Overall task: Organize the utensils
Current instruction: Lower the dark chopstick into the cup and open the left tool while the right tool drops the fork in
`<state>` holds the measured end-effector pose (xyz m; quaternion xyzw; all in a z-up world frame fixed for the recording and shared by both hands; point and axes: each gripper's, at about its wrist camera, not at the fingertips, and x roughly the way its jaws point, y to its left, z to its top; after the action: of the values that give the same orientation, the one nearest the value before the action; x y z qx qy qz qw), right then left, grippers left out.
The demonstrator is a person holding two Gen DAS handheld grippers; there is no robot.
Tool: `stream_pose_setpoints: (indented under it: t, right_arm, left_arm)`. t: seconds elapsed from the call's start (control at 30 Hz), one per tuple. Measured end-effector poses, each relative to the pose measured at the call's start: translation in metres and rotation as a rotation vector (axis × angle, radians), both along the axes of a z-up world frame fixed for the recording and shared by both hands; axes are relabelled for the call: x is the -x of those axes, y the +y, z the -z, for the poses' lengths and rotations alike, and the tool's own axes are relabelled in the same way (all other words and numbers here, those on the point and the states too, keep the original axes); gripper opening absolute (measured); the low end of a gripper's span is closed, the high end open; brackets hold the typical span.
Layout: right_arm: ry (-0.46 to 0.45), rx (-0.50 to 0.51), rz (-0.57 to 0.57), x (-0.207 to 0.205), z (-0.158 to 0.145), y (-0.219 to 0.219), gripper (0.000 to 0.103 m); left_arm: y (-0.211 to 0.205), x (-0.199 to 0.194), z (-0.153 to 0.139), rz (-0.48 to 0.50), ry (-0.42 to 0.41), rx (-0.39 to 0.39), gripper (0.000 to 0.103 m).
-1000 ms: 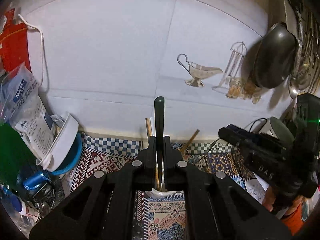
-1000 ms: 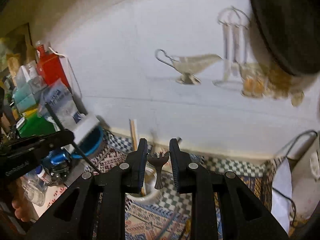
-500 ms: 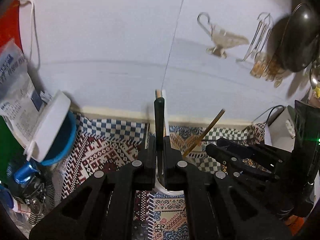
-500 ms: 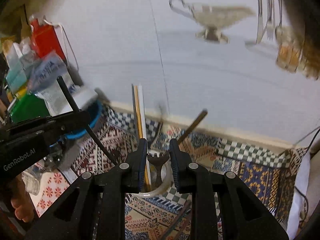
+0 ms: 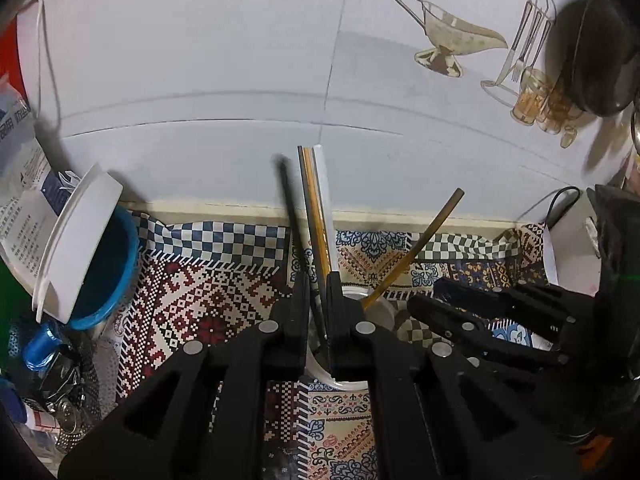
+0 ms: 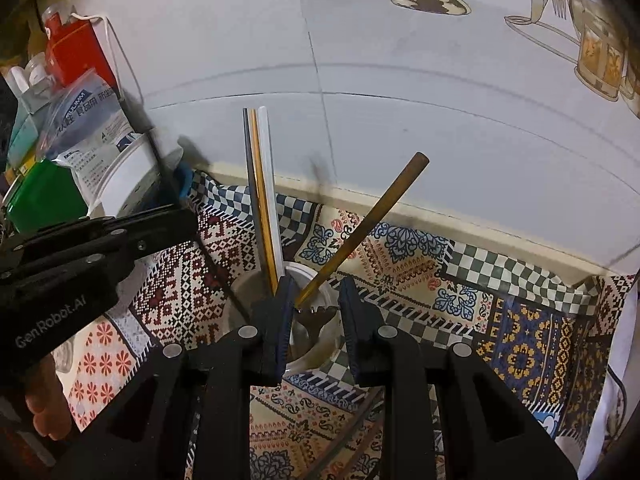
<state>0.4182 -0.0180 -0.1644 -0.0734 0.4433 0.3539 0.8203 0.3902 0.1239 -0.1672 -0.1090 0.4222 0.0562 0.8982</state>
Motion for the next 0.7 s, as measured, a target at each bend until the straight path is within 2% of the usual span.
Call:
stream_pose_setpoints:
  t: [0.13, 0.3, 0.37, 0.7]
  right_arm:
    - [0.007, -0.006, 0.009, 0.001, -0.003, -0.005, 0.034]
    - [-0.022, -0.01, 0.018, 0.008, -0.013, -0.015, 0.039]
    - [-0.032, -0.011, 0.026, 0.009, -0.016, -0.021, 0.042]
    - [-0.062, -0.012, 0.086, 0.023, -0.031, -0.061, 0.046]
  left_arm:
    - [-0.001, 0.005, -0.005, -0.01, -0.005, -0.009, 0.022]
    - [-0.003, 0.016, -0.018, -0.014, -0.033, -0.022, 0.031]
    - [-0.004, 0.02, -0.023, -0.019, -0.044, -0.027, 0.039]
    - [-0.016, 0.049, -0.032, -0.018, -0.052, -0.035, 0.049]
